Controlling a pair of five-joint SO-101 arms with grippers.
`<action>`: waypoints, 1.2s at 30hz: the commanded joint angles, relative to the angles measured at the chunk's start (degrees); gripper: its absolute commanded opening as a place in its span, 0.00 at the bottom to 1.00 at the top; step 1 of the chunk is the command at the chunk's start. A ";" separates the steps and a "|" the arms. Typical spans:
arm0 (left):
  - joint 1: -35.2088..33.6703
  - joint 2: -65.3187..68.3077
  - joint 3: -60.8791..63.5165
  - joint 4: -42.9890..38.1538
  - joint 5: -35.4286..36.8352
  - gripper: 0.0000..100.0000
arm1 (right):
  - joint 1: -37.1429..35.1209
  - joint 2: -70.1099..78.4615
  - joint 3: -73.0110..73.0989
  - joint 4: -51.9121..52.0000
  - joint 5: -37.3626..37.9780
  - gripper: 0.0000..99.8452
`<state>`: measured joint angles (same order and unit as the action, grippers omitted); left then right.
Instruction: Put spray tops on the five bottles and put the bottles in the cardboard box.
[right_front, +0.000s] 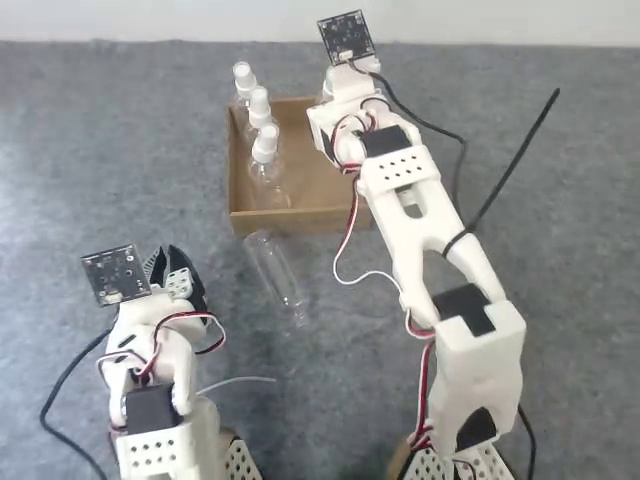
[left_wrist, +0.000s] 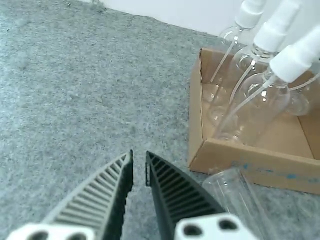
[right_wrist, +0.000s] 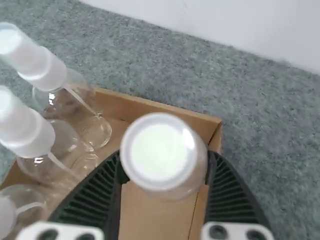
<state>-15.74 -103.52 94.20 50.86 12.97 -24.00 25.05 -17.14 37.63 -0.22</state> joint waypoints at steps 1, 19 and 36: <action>-0.18 -0.97 -0.31 -1.67 -0.62 0.04 | 0.84 0.57 -6.42 -1.27 -0.62 0.11; 0.00 -0.97 -0.31 -1.58 -0.62 0.04 | 0.92 11.56 -12.40 -3.03 -0.35 0.11; 0.00 -0.97 -0.31 -1.32 -0.62 0.04 | 0.84 16.92 -12.40 -7.43 -0.26 0.11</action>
<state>-15.74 -103.52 94.20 50.86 12.97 -23.65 41.85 -27.96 30.77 -0.40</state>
